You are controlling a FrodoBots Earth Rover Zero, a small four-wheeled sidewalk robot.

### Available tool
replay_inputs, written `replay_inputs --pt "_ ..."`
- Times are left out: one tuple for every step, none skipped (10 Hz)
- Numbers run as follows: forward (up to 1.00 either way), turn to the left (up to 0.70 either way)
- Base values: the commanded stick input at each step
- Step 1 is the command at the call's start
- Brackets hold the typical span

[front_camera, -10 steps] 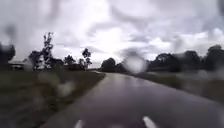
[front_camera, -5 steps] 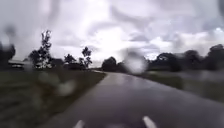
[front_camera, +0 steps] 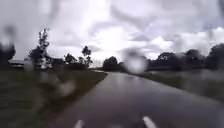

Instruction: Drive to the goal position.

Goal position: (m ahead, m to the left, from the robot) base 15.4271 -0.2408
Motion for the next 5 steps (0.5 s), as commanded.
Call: replay_inputs --pt "0.85 0.00" --pt "0.85 0.00" --pt "0.85 0.00" --pt "0.85 0.00" --pt "0.85 -0.10"
